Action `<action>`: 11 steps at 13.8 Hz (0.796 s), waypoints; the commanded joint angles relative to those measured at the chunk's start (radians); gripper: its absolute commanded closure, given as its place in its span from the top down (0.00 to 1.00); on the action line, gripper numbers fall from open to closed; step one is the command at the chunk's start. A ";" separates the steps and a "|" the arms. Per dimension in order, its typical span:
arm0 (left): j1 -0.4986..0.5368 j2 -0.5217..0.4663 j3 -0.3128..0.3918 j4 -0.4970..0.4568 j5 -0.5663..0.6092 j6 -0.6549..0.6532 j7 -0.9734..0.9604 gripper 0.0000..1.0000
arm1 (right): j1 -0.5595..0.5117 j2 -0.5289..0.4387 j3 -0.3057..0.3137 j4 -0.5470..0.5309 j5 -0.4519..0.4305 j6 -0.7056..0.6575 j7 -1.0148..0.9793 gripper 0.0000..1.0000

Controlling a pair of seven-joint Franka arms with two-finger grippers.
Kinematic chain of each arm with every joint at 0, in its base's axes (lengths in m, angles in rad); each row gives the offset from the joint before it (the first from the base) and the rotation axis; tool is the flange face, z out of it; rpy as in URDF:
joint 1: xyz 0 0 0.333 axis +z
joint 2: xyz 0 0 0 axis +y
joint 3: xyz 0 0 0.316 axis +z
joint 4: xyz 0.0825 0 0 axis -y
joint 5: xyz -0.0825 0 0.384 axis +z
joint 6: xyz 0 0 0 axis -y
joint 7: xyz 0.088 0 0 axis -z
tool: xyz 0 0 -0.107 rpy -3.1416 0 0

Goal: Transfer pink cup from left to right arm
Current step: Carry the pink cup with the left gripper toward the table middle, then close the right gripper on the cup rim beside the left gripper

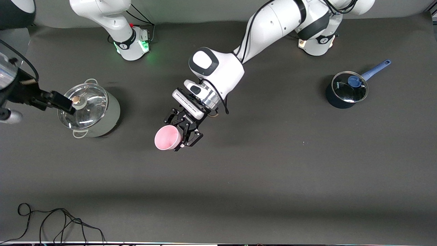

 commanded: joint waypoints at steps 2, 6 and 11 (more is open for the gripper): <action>-0.035 -0.005 0.052 0.020 -0.002 0.009 -0.046 0.00 | 0.018 0.046 -0.005 0.082 0.081 -0.025 0.319 1.00; -0.035 -0.005 0.053 0.020 -0.002 0.009 -0.048 0.00 | 0.108 0.093 0.003 0.131 0.157 -0.025 0.448 1.00; -0.035 -0.005 0.053 0.020 -0.002 0.009 -0.048 0.00 | 0.217 0.208 0.003 0.220 0.162 -0.012 0.598 1.00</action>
